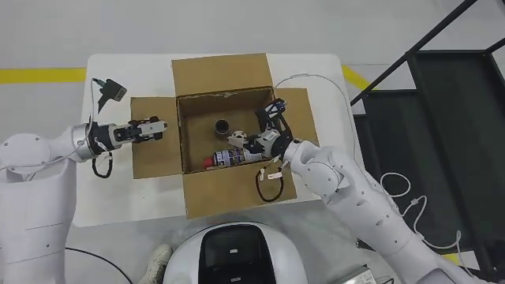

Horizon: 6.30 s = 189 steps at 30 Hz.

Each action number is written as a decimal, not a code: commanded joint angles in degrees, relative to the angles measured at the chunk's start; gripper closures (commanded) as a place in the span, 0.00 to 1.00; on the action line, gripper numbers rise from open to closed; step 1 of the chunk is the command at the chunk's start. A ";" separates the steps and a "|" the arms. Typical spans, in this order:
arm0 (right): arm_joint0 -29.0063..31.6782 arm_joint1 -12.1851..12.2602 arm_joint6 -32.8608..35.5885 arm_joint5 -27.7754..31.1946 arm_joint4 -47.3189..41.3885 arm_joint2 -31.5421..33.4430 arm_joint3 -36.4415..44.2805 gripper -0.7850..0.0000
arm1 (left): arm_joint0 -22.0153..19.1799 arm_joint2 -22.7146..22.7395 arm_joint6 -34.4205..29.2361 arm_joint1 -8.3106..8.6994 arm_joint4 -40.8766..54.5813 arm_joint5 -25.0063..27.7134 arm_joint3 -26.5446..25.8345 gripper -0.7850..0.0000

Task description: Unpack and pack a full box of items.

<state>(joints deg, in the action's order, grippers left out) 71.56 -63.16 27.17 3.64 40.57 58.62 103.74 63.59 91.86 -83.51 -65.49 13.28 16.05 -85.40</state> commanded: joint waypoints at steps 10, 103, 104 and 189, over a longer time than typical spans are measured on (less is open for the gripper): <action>-6.02 -1.27 6.31 -5.13 5.09 -4.86 -2.15 0.00 | 0.09 0.02 -0.01 0.07 0.53 0.06 0.14 0.00; -1.89 -8.84 20.43 -6.09 31.17 1.28 5.76 1.00 | 1.78 4.53 2.73 1.51 4.41 -1.71 2.47 0.00; -1.89 -8.84 20.43 -6.09 31.17 1.28 5.76 1.00 | 1.78 4.53 2.73 1.51 4.41 -1.71 2.47 0.00; -14.84 -7.20 4.26 -8.38 20.06 25.10 -42.31 0.00 | 1.78 4.53 2.73 1.51 4.41 -1.71 2.47 0.00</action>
<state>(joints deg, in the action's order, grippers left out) 55.81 -70.52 31.61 -4.48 60.74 82.96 59.46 65.37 96.38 -80.79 -63.98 17.69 14.34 -82.93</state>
